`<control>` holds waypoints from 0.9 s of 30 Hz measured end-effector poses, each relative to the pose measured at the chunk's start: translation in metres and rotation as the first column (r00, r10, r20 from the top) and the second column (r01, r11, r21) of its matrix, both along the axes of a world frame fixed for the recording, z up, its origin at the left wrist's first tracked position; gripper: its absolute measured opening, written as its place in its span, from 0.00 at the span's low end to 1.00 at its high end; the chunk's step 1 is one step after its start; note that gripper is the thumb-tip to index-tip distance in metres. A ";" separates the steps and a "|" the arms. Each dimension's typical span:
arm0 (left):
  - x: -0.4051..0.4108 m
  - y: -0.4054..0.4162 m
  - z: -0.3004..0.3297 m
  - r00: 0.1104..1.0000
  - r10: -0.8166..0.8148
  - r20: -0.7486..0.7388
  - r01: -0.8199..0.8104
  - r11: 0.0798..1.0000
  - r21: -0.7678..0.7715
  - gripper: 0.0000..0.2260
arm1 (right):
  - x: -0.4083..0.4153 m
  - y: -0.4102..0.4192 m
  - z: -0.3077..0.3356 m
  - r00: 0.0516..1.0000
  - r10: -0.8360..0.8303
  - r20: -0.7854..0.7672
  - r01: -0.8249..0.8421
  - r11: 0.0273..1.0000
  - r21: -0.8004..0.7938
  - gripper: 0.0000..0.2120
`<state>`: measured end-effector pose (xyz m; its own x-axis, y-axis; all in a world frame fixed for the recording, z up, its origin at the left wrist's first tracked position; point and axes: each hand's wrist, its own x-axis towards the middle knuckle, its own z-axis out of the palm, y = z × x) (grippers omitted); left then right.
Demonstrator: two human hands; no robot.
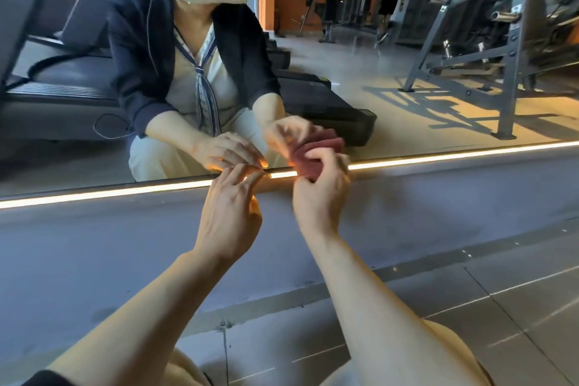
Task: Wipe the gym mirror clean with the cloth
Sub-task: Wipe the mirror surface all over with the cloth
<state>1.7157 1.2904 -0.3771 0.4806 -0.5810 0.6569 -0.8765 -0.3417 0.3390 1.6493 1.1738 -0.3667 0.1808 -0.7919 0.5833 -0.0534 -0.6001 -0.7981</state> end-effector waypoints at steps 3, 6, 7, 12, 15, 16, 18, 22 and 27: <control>-0.005 0.000 -0.004 1.000 0.020 -0.015 -0.020 0.999 0.050 0.25 | -0.004 -0.012 -0.002 0.977 -0.211 0.031 0.204 0.969 0.139 0.17; -0.010 0.006 -0.012 0.999 0.027 0.032 -0.031 0.992 0.124 0.26 | -0.005 0.004 -0.014 0.990 -0.036 -0.134 0.044 0.997 0.061 0.18; -0.011 0.009 -0.014 0.998 0.021 0.059 -0.030 0.985 0.172 0.27 | -0.005 0.012 -0.019 0.979 0.070 -0.190 -0.060 0.997 0.055 0.16; 0.000 0.026 0.003 0.984 -0.029 0.173 -0.023 0.956 0.291 0.28 | -0.015 0.008 -0.008 0.998 0.001 -0.057 0.012 0.973 0.229 0.14; 0.008 0.033 0.011 0.982 -0.018 0.187 -0.030 0.968 0.249 0.28 | -0.022 -0.021 0.004 0.953 -0.302 0.021 0.278 0.900 0.337 0.12; 0.010 0.038 0.007 0.980 -0.014 0.198 -0.030 0.975 0.222 0.27 | -0.021 -0.027 0.003 0.953 -0.302 -0.010 0.282 0.877 0.388 0.12; 0.017 0.051 -0.009 0.974 -0.014 0.224 -0.027 0.983 0.181 0.26 | -0.012 -0.019 -0.002 0.968 -0.243 -0.063 0.245 0.864 0.439 0.12; 0.033 0.061 -0.025 0.967 -0.014 0.256 -0.016 0.993 0.114 0.26 | 0.015 0.035 -0.018 0.993 -0.085 -0.077 0.107 0.931 0.348 0.08; 0.040 0.056 -0.025 0.966 -0.013 0.257 -0.011 0.996 0.092 0.27 | 0.015 0.033 0.001 0.970 -0.227 0.086 0.196 0.941 0.276 0.08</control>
<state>1.7562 1.3463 -0.4018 0.3017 -0.6452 0.7019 -0.9305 -0.3598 0.0693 1.6640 1.2068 -0.3659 -0.0633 -0.9326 0.3553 -0.0551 -0.3522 -0.9343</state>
